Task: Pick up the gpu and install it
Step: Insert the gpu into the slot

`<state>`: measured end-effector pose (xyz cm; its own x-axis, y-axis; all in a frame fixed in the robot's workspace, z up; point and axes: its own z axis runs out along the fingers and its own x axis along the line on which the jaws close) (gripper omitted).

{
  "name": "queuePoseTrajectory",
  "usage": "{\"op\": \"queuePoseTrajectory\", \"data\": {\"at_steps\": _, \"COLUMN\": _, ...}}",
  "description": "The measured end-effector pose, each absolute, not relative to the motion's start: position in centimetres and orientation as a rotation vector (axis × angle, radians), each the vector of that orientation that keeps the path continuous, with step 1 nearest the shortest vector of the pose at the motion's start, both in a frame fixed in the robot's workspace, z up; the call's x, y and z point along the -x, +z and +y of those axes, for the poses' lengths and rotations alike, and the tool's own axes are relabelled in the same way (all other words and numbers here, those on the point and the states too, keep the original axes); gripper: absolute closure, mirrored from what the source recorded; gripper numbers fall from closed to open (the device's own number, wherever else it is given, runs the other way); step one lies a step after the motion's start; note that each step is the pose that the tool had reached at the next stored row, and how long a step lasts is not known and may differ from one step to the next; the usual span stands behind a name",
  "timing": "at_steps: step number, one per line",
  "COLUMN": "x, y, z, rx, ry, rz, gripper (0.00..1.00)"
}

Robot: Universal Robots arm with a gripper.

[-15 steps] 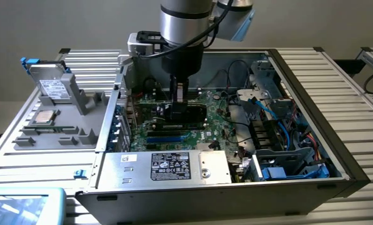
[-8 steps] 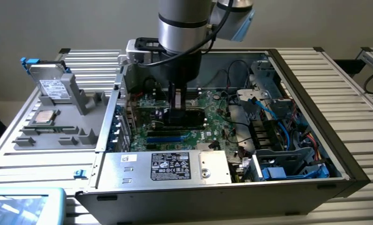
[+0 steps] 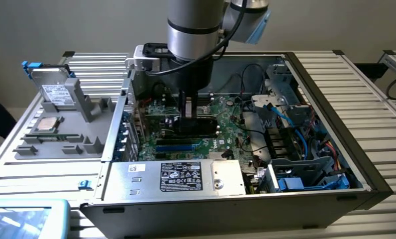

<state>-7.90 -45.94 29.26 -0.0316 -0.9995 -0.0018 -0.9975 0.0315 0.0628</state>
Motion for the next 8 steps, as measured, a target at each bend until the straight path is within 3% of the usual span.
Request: {"op": "queuePoseTrajectory", "data": {"at_steps": 8, "x": 8.5, "y": 28.69, "z": -46.01, "rx": -2.156, "ry": -0.056, "rz": -2.237, "gripper": 0.72}}
